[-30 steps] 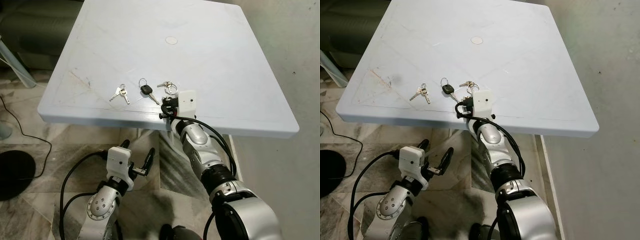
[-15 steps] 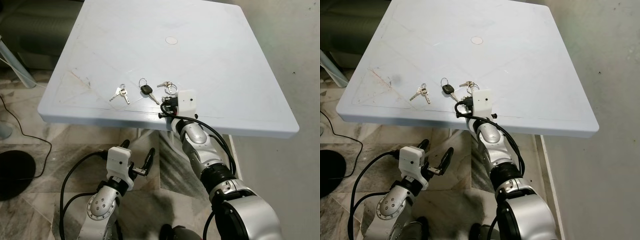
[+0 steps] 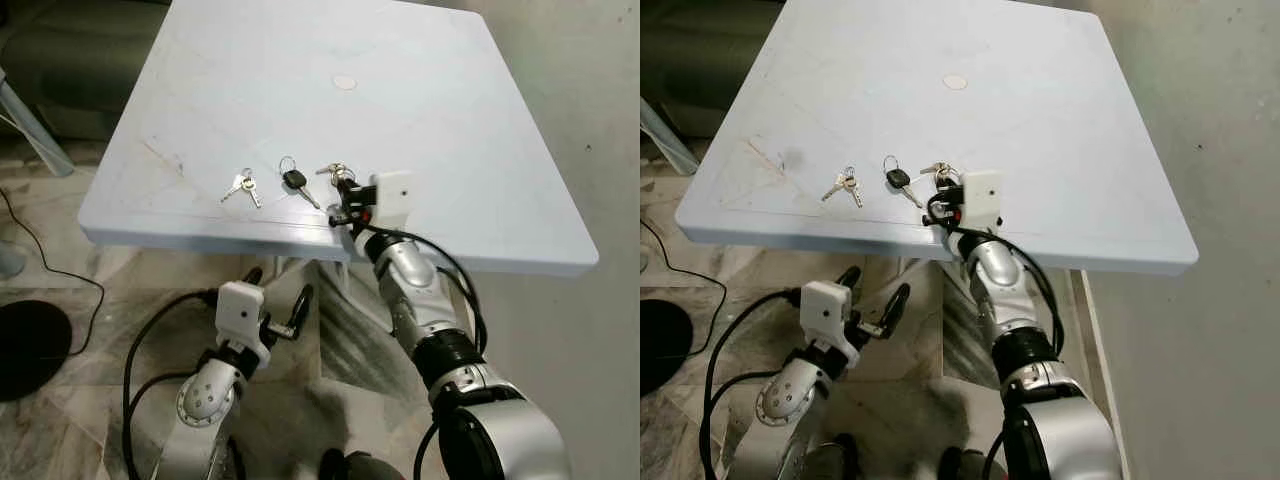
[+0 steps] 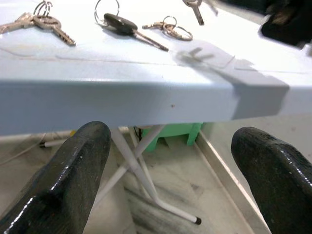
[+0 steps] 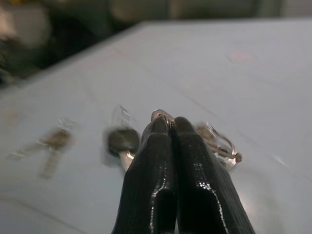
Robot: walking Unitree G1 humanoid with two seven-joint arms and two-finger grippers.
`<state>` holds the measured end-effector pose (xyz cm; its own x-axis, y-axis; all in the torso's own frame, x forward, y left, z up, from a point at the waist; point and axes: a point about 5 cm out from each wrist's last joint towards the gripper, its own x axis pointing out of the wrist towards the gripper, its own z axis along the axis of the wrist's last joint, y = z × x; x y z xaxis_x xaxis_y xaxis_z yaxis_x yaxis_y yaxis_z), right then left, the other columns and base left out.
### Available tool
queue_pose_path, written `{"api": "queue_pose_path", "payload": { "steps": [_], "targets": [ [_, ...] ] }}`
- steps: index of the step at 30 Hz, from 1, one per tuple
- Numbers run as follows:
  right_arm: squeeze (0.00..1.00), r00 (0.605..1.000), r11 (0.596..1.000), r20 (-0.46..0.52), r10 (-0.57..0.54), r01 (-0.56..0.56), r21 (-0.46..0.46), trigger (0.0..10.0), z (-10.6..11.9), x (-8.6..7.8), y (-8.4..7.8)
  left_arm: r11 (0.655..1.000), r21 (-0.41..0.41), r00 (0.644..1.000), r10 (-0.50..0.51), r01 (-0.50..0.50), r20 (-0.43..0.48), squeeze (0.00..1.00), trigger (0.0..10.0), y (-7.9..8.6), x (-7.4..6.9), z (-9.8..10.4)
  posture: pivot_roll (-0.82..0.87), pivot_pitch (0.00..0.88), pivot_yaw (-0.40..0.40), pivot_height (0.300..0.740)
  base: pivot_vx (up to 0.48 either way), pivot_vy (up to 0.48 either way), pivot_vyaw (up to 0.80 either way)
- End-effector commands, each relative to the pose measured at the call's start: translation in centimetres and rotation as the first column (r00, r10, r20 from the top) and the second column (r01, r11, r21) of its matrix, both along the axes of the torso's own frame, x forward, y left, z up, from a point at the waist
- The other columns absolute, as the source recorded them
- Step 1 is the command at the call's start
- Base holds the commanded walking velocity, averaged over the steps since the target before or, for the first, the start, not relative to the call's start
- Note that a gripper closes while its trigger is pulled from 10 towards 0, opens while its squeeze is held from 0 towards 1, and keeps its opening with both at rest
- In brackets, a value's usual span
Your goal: Hang keys on a hook
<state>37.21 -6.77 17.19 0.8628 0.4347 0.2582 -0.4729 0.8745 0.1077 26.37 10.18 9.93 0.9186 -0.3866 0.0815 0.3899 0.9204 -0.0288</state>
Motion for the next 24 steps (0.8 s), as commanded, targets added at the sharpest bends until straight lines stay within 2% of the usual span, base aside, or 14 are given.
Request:
{"api": "queue_pose_path", "payload": {
  "steps": [1,2,3,4,5,6,13,17,18,22,24],
  "targets": [
    [0.0,0.999,0.999,0.018,0.031,-0.031,0.029,10.0,-0.1,-0.3,-0.5,1.0,-0.007,1.0,0.001,-0.002,-0.031,0.0,10.0,0.0,-0.1,-0.7,0.13,0.184,-0.107,0.74,0.0,0.0,0.0],
    [0.0,1.0,0.997,0.008,0.012,-0.012,0.081,10.0,-0.2,-0.5,-1.5,1.0,-0.017,1.0,0.001,-0.001,-0.02,0.0,10.0,0.0,0.2,-0.4,0.12,0.178,-0.105,0.74,0.0,0.0,0.0],
    [0.0,1.0,0.995,0.007,0.005,-0.006,0.095,10.0,-0.3,-0.5,-1.8,1.0,-0.02,1.0,0.001,-0.001,-0.017,0.0,10.0,0.0,0.3,-0.3,0.12,0.178,-0.105,0.74,0.0,0.0,0.0],
    [0.0,0.999,0.998,0.03,-0.017,0.015,0.061,10.0,-0.7,-1.0,-2.6,1.0,-0.023,1.0,0.001,-0.001,-0.01,0.0,10.0,0.0,0.5,-0.2,0.11,0.17,-0.102,0.74,0.0,0.0,0.0],
    [0.0,0.999,0.998,0.03,-0.017,0.015,0.061,10.0,-0.7,-1.0,-2.6,1.0,-0.023,1.0,0.001,-0.001,-0.01,0.0,10.0,0.0,0.5,-0.2,0.11,0.17,-0.102,0.74,0.0,0.0,0.0],
    [0.0,0.999,0.999,0.025,-0.024,0.023,0.045,10.0,-1.2,-1.3,-3.3,1.0,-0.025,1.0,0.006,-0.006,-0.005,0.0,10.0,0.0,0.7,-0.1,0.1,0.164,-0.101,0.74,0.0,0.0,0.0],
    [0.0,0.995,0.995,0.041,-0.091,0.09,0.034,10.0,-2.1,-3.0,-6.0,0.998,-0.053,0.999,0.035,-0.033,0.03,0.0,10.0,0.2,1.1,0.7,0.08,0.15,-0.098,0.74,0.0,0.0,0.0],
    [0.0,0.98,0.981,0.046,-0.193,0.193,0.018,10.0,-2.2,-3.8,-7.9,0.994,-0.065,0.994,0.09,-0.086,0.062,0.0,10.0,1.5,1.4,1.5,0.07,0.133,-0.089,0.74,0.0,0.0,0.0],
    [0.0,0.98,0.981,0.046,-0.193,0.193,0.018,10.0,-2.2,-3.8,-7.9,0.994,-0.065,0.994,0.09,-0.086,0.062,0.0,10.0,1.5,1.4,1.5,0.07,0.133,-0.089,0.74,0.0,0.0,0.0],
    [0.0,0.969,0.97,0.035,-0.243,0.243,0.017,10.0,-2.1,-3.9,-9.1,0.988,-0.075,0.988,0.139,-0.134,0.072,0.0,10.0,3.0,2.5,2.0,0.06,0.116,-0.079,0.74,0.0,0.0,0.0],
    [0.0,0.962,0.962,0.023,-0.274,0.274,0.001,10.0,-2.1,-3.8,-9.5,0.987,-0.052,0.984,0.157,-0.153,0.082,0.0,10.0,3.7,3.0,2.2,0.06,0.111,-0.074,0.74,0.0,0.0,0.0]
  ]
}}
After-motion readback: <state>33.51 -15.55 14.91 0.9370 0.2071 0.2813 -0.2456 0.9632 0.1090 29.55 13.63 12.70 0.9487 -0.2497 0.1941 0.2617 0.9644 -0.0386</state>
